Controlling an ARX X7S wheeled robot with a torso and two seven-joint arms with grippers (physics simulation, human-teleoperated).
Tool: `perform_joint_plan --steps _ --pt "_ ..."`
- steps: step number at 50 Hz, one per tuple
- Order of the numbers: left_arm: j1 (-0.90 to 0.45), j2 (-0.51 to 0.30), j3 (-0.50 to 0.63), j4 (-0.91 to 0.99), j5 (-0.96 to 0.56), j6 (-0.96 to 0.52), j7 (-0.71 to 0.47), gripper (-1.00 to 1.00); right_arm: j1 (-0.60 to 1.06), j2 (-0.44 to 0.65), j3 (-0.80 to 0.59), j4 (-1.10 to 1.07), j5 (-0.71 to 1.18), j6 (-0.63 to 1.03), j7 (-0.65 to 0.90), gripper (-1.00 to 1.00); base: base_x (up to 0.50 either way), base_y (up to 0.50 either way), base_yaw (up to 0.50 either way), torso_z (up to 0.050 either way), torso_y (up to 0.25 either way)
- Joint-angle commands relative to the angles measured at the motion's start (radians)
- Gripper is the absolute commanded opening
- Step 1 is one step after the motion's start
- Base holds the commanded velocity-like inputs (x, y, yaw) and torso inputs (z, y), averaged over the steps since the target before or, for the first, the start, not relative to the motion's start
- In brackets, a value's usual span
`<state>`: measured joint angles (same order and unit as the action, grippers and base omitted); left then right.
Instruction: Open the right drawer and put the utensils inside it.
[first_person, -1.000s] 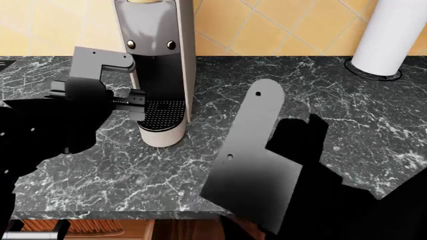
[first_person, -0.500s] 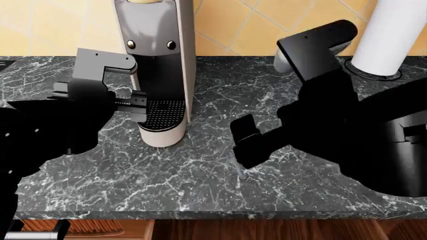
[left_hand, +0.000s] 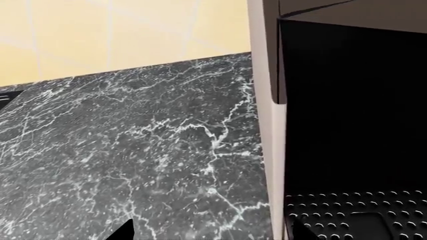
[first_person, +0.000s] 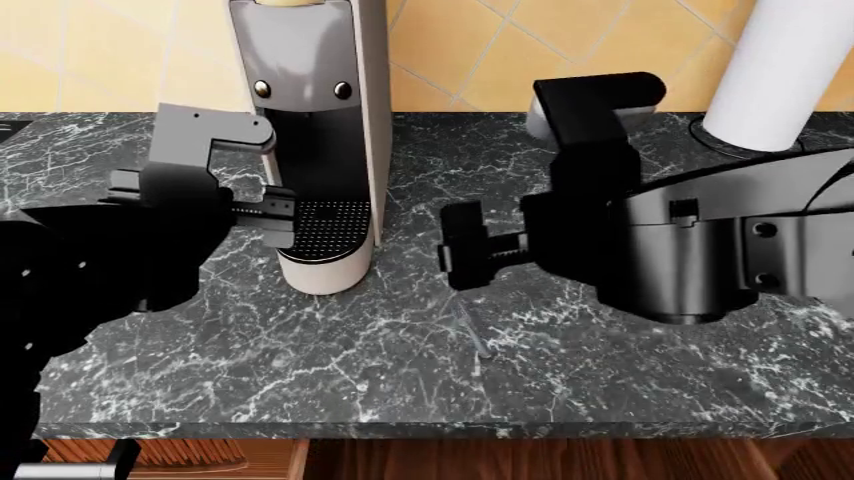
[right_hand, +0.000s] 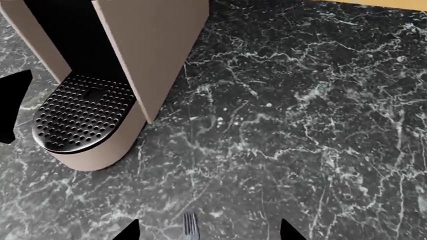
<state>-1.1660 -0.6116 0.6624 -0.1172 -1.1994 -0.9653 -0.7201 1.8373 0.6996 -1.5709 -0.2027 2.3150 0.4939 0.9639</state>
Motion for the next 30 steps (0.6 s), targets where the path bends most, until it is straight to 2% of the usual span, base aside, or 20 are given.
perform_joint_plan --steps 1,17,30 --pt "0.000 0.001 0.002 -0.007 0.003 0.003 0.004 1.00 -0.026 -0.026 -0.013 0.028 0.000 -0.012 0.010 1.00 0.00 0.00 0.00 0.000 0.000" --pt "-0.001 0.002 0.008 -0.015 0.009 0.007 0.010 1.00 -0.074 -0.058 -0.066 -0.029 0.063 0.011 0.087 1.00 0.00 0.00 0.00 0.000 0.000" --pt "0.001 0.007 0.014 -0.028 0.018 0.016 0.018 1.00 -0.090 -0.073 -0.075 -0.011 0.037 0.021 0.066 1.00 0.00 0.00 0.00 0.000 0.000"
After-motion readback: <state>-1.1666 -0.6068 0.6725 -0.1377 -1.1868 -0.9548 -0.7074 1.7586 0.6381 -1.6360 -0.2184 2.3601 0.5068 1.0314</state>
